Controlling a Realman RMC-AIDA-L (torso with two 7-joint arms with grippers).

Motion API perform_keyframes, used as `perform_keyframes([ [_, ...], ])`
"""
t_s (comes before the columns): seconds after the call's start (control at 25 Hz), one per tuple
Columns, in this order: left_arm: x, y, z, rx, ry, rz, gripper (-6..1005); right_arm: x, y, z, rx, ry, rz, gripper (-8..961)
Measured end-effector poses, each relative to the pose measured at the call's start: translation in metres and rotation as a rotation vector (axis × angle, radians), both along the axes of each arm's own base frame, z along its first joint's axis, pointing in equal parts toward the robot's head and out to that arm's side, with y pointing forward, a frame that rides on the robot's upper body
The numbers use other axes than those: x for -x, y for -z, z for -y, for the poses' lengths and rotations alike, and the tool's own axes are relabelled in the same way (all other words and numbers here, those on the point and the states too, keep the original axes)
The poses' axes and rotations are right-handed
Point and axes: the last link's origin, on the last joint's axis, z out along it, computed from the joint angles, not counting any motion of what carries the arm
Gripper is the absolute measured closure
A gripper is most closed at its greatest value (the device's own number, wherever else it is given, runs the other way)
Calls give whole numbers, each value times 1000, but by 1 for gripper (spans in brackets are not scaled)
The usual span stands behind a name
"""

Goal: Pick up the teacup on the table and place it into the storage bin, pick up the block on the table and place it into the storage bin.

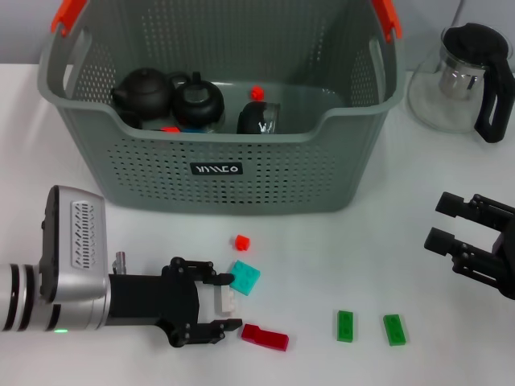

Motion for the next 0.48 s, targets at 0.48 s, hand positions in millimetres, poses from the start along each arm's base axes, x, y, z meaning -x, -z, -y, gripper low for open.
perform_keyframes([
  [0.48,0,0,-6,-14,-14,-30,541,0,0,0,0,-1,-3,285],
])
